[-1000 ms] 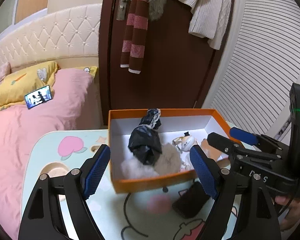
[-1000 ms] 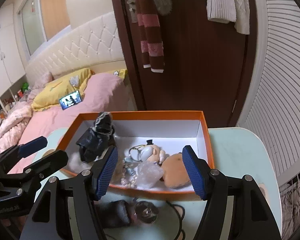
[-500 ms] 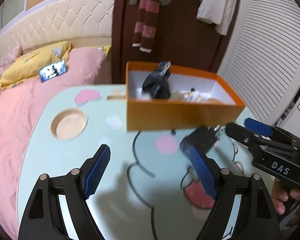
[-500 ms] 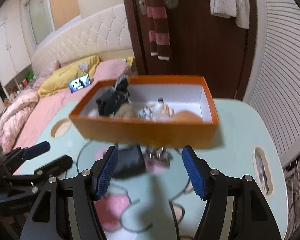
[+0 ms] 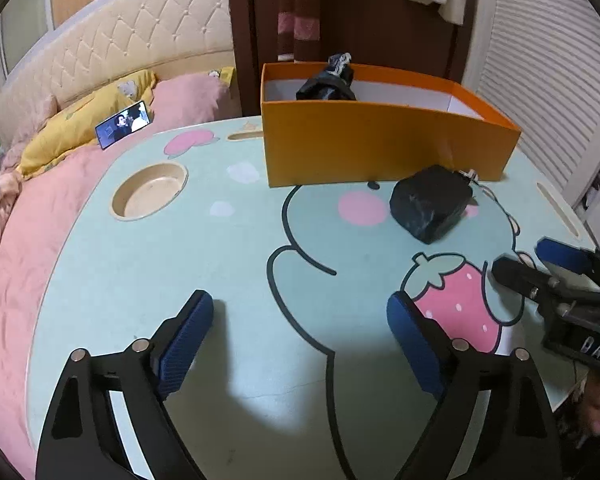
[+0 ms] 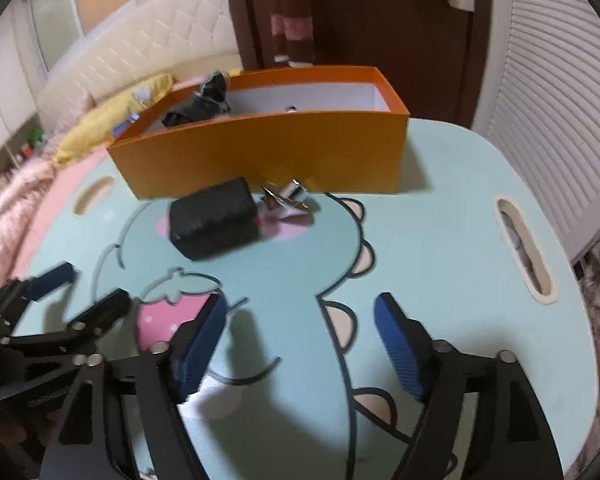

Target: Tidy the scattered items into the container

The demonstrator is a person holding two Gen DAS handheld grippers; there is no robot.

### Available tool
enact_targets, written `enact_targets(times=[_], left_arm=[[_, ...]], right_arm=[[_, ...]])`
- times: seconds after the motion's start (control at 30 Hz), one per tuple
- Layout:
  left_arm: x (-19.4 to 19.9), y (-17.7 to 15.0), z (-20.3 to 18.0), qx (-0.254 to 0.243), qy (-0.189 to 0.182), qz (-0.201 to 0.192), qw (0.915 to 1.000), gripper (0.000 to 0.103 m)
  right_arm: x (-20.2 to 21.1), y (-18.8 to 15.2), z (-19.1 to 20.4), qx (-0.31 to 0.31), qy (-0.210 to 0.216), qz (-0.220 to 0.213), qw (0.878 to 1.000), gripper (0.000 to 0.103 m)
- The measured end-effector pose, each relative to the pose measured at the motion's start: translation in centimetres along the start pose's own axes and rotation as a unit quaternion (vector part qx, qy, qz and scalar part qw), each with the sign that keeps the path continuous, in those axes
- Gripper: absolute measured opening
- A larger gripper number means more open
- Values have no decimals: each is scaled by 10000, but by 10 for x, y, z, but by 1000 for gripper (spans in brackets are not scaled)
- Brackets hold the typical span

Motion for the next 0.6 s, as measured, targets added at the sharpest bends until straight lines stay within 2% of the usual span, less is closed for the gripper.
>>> enact_targets(times=[0.07,0.1,0.6], left_arm=[[-2,-1,3,76,85,60,9999,102],[-3,-1,4,108,116,88,9998,103],[-3,-1,6,126,135,58,9998,103]], right_arm=[[-2,-3,-1,67,-125,45,9999,103],[-3,-4,-1,129,-219,37,9997,103],[-3,-9,-2,183,-211,-137,9995,103]])
Point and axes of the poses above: each gripper's, at about its wrist camera, not at the fingertips, and x roughly against the way its jaws point, z to its left, y to its top, the point moved 9 cm from there along -x, roughly the way its jaws point, and after that the axes turned 13 degrees about x, right-handed, at the moved point
